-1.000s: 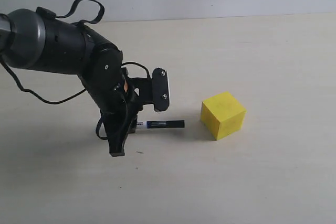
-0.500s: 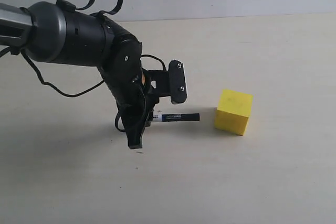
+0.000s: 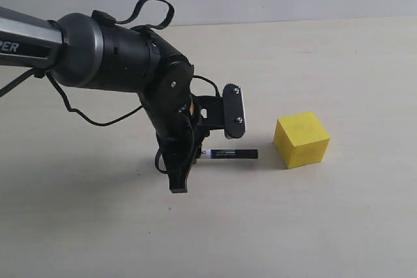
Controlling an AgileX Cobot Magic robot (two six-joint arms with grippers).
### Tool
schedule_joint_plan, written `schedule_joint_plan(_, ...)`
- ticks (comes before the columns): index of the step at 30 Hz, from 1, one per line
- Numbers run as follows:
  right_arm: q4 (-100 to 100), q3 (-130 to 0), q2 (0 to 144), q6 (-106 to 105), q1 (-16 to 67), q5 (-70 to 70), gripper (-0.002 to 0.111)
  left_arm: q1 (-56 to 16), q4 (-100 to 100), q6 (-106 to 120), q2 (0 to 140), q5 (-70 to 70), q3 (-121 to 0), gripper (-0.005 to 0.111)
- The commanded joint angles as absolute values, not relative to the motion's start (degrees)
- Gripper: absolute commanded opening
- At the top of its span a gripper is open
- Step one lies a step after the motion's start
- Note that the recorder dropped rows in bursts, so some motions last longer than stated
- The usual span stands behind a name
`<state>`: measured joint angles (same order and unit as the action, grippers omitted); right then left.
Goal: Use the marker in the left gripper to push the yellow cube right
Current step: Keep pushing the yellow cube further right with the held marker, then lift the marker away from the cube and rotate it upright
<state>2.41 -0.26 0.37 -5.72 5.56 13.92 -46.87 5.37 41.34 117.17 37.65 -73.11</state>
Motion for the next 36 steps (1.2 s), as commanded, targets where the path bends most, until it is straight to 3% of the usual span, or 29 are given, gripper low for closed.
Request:
schedule_joint_plan(1, 2.6, 0.0, 0.0, -5.8, 5.3, 13.6, 0.000, -45.7, 5.4, 39.7, 117.3, 35.7, -73.4, 0.000)
schedule_joint_plan(8, 2.6, 0.0, 0.0, -5.8, 5.3, 13.6, 0.000, -47.4, 4.0, 39.7, 117.9, 25.1, -73.4, 0.000)
schedule_joint_plan(17, 2.6, 0.0, 0.0, -5.8, 5.3, 13.6, 0.000, -47.2, 3.8, 39.7, 117.9, 29.4, -73.4, 0.000)
schedule_joint_plan(24, 2.6, 0.0, 0.0, -5.8, 5.3, 13.6, 0.000, -47.4, 3.8, 39.1, 118.0, 23.1, -73.4, 0.000)
schedule_joint_plan(36, 2.6, 0.0, 0.0, -5.8, 5.3, 13.6, 0.000, -45.8, 3.9, 38.7, 118.0, 29.6, -73.4, 0.000)
